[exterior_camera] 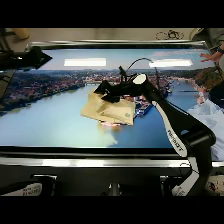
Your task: Fold the shirts.
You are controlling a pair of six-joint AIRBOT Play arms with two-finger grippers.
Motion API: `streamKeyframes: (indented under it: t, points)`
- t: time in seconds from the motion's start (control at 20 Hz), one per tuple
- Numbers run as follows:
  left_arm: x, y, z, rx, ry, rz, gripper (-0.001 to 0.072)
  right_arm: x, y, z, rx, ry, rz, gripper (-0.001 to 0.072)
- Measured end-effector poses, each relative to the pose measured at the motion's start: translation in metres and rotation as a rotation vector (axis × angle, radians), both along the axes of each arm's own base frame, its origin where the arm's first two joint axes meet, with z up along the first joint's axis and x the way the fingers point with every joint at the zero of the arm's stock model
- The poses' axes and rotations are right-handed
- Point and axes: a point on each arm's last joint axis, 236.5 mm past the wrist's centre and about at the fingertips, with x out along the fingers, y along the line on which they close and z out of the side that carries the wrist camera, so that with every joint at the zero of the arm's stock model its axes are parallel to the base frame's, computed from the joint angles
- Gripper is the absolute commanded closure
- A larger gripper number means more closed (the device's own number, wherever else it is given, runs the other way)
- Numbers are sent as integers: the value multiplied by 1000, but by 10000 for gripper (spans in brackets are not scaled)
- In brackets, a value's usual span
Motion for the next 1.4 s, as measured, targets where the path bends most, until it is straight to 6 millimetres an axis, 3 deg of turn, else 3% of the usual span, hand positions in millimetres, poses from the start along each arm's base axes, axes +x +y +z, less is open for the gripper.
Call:
streamKeyframes:
  t: [0.1,0.2,0.35,0.45,0.55,0.65,0.75,0.8,0.85,0.95,1.1,1.2,1.3,1.4]
  points:
    - [-11,20,9,53,-11,24,683,-2,-2,-6,31,29,26,160]
    - [-20,28,8,85,1,28,683,4,-30,-5,22,32,39,160]
    - [-27,39,-10,119,46,38,683,13,-113,-13,-144,34,25,159]
    - [-31,39,-25,124,84,34,683,3,-183,-44,-355,111,21,140]
    - [-34,39,-38,127,114,31,683,-19,-221,-72,-468,206,39,80]
    - [-38,33,-47,130,135,16,683,-31,-227,-95,-483,258,45,81]
    - [-40,25,-51,130,144,-4,683,-34,-213,-113,-448,281,47,86]
    - [-41,20,-52,130,146,-13,683,-33,-204,-119,-425,283,40,140]
    - [-42,16,-54,131,148,-24,683,-33,-194,-125,-399,290,38,293]
    - [-44,4,-52,112,145,-46,683,-27,-177,-129,-347,288,16,683]
    - [-43,-3,-49,99,134,-54,683,-7,-165,-107,-247,229,-9,688]
    - [-41,-6,-48,91,125,-55,683,15,-181,-72,-196,158,-40,688]
    - [-40,-6,-46,93,115,-57,682,40,-221,-23,-168,77,-120,688]
    - [-39,-6,-45,98,105,-58,683,59,-280,26,-175,3,-244,688]
